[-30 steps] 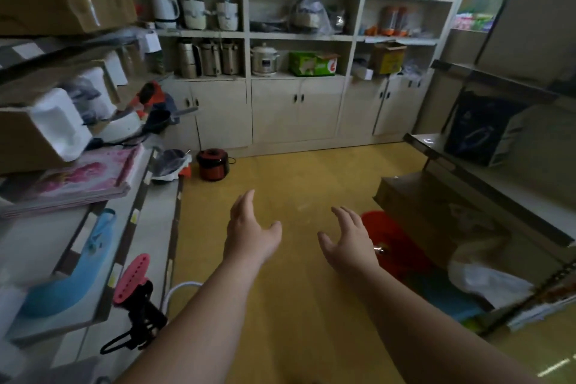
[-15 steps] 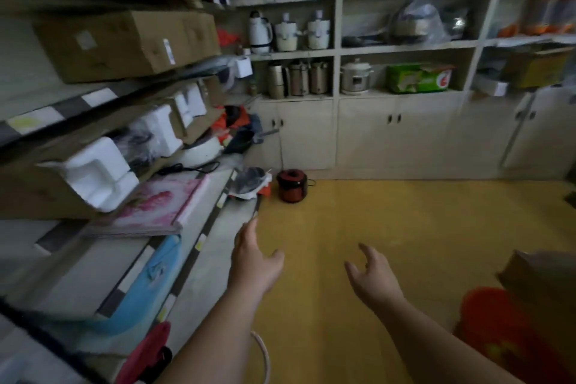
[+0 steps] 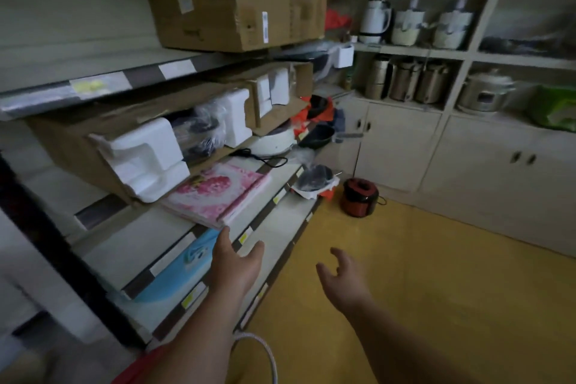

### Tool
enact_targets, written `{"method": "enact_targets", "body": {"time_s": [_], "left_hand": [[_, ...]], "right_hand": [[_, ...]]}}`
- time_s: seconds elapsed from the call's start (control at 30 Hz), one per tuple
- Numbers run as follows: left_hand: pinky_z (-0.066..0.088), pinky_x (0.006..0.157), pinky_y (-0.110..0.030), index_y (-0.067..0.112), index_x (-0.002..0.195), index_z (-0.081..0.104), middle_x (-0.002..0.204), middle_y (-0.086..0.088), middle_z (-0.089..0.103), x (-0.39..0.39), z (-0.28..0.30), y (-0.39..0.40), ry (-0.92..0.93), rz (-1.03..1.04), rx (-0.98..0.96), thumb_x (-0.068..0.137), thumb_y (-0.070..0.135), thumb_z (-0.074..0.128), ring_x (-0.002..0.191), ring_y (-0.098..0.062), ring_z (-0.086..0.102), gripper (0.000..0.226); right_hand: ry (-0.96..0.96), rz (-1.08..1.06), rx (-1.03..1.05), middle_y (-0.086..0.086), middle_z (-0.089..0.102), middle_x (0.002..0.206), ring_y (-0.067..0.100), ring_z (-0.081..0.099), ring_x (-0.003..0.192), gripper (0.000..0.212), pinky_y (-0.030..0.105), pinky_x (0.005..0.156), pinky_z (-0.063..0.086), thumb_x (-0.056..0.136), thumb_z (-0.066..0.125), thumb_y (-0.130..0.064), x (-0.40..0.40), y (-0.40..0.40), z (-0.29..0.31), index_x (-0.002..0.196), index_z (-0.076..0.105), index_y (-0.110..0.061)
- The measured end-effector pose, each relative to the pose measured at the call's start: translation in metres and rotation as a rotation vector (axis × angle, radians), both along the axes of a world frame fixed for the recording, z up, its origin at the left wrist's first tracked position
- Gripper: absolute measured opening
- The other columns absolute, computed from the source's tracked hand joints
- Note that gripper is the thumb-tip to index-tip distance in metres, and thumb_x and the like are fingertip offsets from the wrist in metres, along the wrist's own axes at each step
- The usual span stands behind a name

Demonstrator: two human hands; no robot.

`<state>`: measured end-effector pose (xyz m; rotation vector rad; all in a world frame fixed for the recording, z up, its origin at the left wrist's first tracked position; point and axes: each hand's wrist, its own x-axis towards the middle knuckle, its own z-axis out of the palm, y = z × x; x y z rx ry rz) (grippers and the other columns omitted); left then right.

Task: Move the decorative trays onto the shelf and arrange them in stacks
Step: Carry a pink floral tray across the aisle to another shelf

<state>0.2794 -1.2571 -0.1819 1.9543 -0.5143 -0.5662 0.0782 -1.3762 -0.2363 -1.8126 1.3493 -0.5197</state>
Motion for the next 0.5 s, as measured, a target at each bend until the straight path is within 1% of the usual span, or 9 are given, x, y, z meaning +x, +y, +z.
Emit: {"method": "enact_targets", "body": {"time_s": [0.1, 0.17, 0.23, 0.3, 0.37, 0.43, 0.5], "left_hand": [[0.044, 0.118, -0.049, 0.031, 0.168, 0.028, 0.171, -0.005, 0.035, 0.025, -0.013, -0.035, 0.104, 0.102, -0.087, 0.093, 0.052, 0.075, 0.150, -0.033, 0.044, 0.090], [0.045, 0.114, -0.047, 0.028, 0.166, 0.032, 0.169, -0.007, 0.038, 0.043, -0.025, -0.055, 0.148, 0.169, -0.111, 0.096, 0.049, 0.074, 0.149, -0.034, 0.045, 0.084], [0.046, 0.110, -0.045, 0.025, 0.164, 0.036, 0.167, -0.008, 0.042, 0.058, -0.033, -0.073, 0.206, 0.242, -0.143, 0.098, 0.046, 0.074, 0.146, -0.035, 0.048, 0.079], [0.046, 0.109, -0.044, 0.022, 0.165, 0.035, 0.166, -0.010, 0.044, 0.072, -0.039, -0.090, 0.264, 0.307, -0.173, 0.100, 0.043, 0.072, 0.145, -0.035, 0.049, 0.078], [0.044, 0.112, -0.043, 0.018, 0.169, 0.028, 0.169, -0.012, 0.040, 0.085, -0.041, -0.104, 0.282, 0.374, -0.181, 0.102, 0.041, 0.071, 0.149, -0.035, 0.046, 0.083], [0.044, 0.114, -0.045, 0.017, 0.170, 0.025, 0.171, -0.012, 0.038, 0.096, -0.049, -0.114, 0.270, 0.396, -0.173, 0.103, 0.043, 0.069, 0.150, -0.035, 0.045, 0.085], [0.046, 0.113, -0.046, 0.018, 0.170, 0.027, 0.169, -0.013, 0.040, 0.106, -0.056, -0.122, 0.276, 0.420, -0.159, 0.103, 0.044, 0.069, 0.149, -0.036, 0.047, 0.083]], "right_hand": [[0.049, 0.045, 0.031, 0.000, 0.040, 0.166, 0.025, 0.054, 0.141, 0.064, 0.042, 0.110, 0.053, 0.102, 0.063, -0.052, 0.023, -0.037, -0.004, 0.159, 0.043, -0.029], [0.108, 0.072, 0.030, -0.001, 0.040, 0.165, 0.024, 0.054, 0.140, 0.064, 0.040, 0.106, 0.055, 0.102, 0.063, -0.053, 0.040, -0.064, -0.006, 0.158, 0.044, -0.030], [0.124, 0.084, 0.039, -0.002, 0.041, 0.165, 0.023, 0.055, 0.140, 0.063, 0.038, 0.102, 0.057, 0.102, 0.064, -0.052, 0.058, -0.087, -0.006, 0.158, 0.045, -0.030], [0.111, 0.076, 0.039, 0.001, 0.043, 0.163, 0.025, 0.057, 0.137, 0.061, 0.039, 0.100, 0.058, 0.102, 0.065, -0.050, 0.078, -0.110, -0.008, 0.156, 0.047, -0.028], [0.091, 0.053, 0.031, 0.005, 0.047, 0.161, 0.027, 0.060, 0.132, 0.059, 0.039, 0.096, 0.058, 0.102, 0.066, -0.046, 0.100, -0.126, -0.010, 0.154, 0.049, -0.024], [0.102, 0.092, 0.028, 0.002, 0.046, 0.162, 0.026, 0.058, 0.137, 0.059, 0.043, 0.103, 0.057, 0.103, 0.066, -0.045, 0.121, -0.132, -0.014, 0.155, 0.048, -0.024], [0.103, 0.187, 0.023, -0.003, 0.044, 0.163, 0.022, 0.052, 0.143, 0.060, 0.046, 0.110, 0.054, 0.102, 0.066, -0.046, 0.144, -0.130, -0.017, 0.156, 0.046, -0.027]]}}
